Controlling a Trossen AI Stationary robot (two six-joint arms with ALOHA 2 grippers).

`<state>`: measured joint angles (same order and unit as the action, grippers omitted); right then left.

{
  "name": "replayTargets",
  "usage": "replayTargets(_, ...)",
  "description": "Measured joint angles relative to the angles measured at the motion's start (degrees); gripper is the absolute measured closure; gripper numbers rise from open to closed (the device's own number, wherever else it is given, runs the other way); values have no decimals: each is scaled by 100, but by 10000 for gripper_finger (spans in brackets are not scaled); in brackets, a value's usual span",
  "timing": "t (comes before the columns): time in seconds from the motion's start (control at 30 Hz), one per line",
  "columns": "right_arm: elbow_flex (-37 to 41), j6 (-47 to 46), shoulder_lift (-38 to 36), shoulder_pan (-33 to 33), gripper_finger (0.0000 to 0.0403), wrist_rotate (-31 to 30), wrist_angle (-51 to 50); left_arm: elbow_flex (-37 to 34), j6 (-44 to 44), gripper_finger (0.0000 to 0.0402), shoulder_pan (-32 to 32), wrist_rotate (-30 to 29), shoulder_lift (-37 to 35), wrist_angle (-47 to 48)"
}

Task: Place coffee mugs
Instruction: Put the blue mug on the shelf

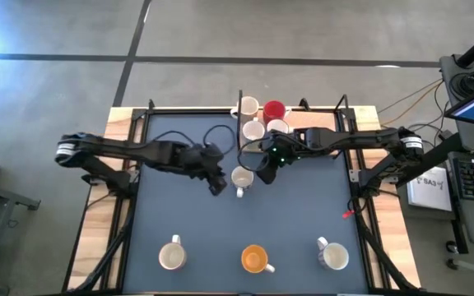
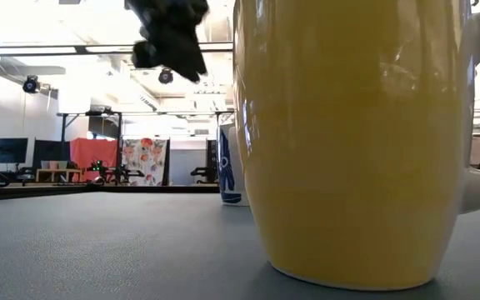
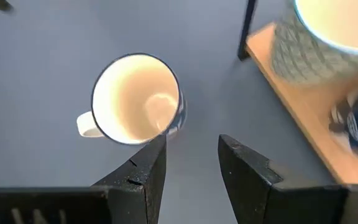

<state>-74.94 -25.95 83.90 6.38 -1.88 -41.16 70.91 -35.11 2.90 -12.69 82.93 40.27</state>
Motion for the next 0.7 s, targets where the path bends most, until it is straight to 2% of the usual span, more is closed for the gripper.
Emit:
replayTargets(0.1,69,83,46,91,268,3,274,-188,-150,308,32,-24,-467,24)
replayTargets(0.33,77,-452,381,177,268,135,499,-545,-343,308,35,-350,-1352,27)
replayTargets(0.43,75,-635,635,187,268,372,630,-650,-342,308,35,-476,-1611,105)
replayTargets(0.7,-134,-792,1286,189,268,461,674,-720,-227,308,32,-515,-2038,376)
